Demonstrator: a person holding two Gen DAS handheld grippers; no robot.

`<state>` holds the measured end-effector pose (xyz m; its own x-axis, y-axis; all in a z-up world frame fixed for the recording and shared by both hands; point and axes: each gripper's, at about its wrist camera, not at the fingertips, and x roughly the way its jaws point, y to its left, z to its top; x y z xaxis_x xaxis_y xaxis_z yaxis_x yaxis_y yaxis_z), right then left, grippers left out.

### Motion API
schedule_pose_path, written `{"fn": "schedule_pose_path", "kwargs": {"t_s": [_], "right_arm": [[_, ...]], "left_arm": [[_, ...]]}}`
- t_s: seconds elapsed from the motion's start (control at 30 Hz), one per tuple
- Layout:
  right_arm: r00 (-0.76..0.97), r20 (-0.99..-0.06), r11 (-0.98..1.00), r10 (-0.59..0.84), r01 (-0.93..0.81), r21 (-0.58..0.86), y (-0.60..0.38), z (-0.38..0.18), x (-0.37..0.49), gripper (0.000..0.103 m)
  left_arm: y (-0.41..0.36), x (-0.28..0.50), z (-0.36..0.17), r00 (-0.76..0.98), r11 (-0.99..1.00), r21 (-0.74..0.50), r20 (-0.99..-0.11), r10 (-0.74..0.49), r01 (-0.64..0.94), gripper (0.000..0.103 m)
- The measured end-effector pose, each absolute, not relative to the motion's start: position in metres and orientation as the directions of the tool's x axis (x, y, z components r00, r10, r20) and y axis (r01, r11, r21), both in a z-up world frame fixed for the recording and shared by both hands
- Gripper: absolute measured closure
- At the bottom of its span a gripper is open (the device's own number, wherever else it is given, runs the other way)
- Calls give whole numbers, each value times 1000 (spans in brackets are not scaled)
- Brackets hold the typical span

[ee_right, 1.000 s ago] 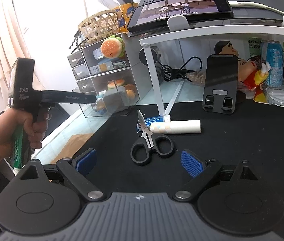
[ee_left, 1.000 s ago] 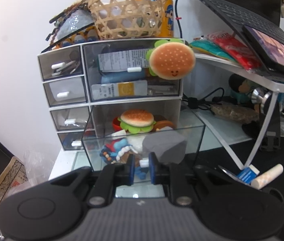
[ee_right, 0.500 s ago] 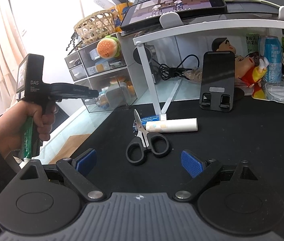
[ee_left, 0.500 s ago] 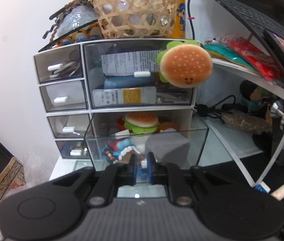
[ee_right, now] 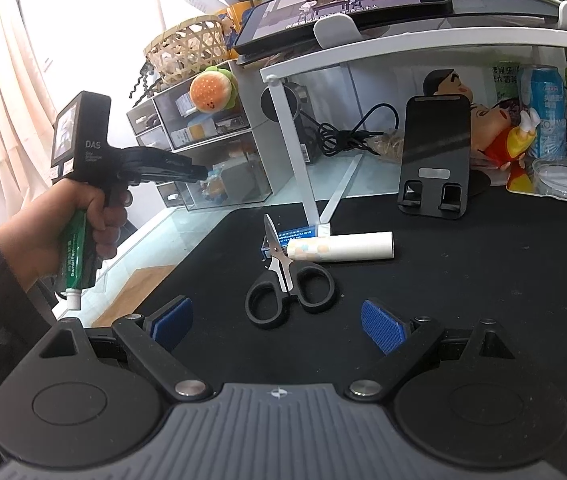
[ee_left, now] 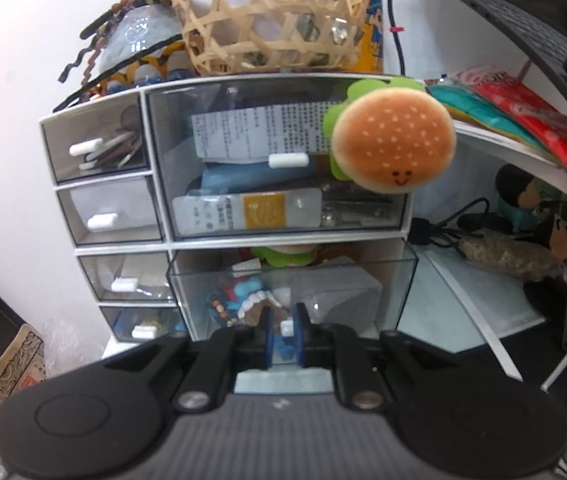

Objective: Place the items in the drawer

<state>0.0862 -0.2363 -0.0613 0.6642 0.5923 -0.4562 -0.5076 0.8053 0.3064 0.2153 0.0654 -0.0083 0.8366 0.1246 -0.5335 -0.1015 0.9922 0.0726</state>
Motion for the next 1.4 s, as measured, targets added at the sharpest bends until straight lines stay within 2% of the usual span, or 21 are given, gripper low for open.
{"fn": "schedule_pose_path", "kwargs": {"t_s": [0.57, 0.63, 0.77, 0.9, 1.03, 1.1, 1.23, 1.27, 1.3, 1.37, 1.4], "right_arm": [[680, -453, 817, 576, -491, 302, -242, -65, 89, 9], [680, -449, 815, 580, -491, 309, -244, -65, 89, 9], [680, -439, 809, 587, -490, 324, -246, -65, 90, 9], [682, -434, 808, 589, -493, 323, -246, -64, 87, 9], [682, -433, 807, 590, -499, 316, -245, -62, 84, 9], [687, -431, 811, 586, -497, 310, -245, -61, 83, 9], [690, -433, 815, 580, -490, 310, -247, -60, 81, 9], [693, -434, 817, 576, -487, 307, -247, -59, 80, 9], [694, -436, 820, 573, -486, 303, -246, -59, 80, 9], [689, -441, 818, 575, -484, 310, -246, -57, 79, 9], [682, -438, 811, 586, -488, 324, -247, -56, 78, 9]], "left_arm": [[68, 223, -7, 835, 988, 39, -530, 149, -152, 90], [67, 217, -6, 841, 985, 43, -516, 166, -168, 86], [63, 205, -6, 836, 988, 33, -530, 143, -148, 72], [56, 188, -2, 842, 991, 47, -523, 134, -128, 49], [52, 165, 7, 853, 994, 25, -511, 103, -106, 45], [52, 153, 15, 860, 995, -5, -503, 80, -96, 38], [48, 124, 32, 884, 997, -23, -464, 58, -77, 38], [46, 118, 36, 888, 997, -29, -458, 50, -71, 34], [45, 112, 38, 888, 997, -42, -458, 36, -62, 26], [42, 99, 41, 889, 997, -68, -459, 8, -44, 19], [40, 94, 42, 889, 997, -73, -459, -5, -32, 19]]}}
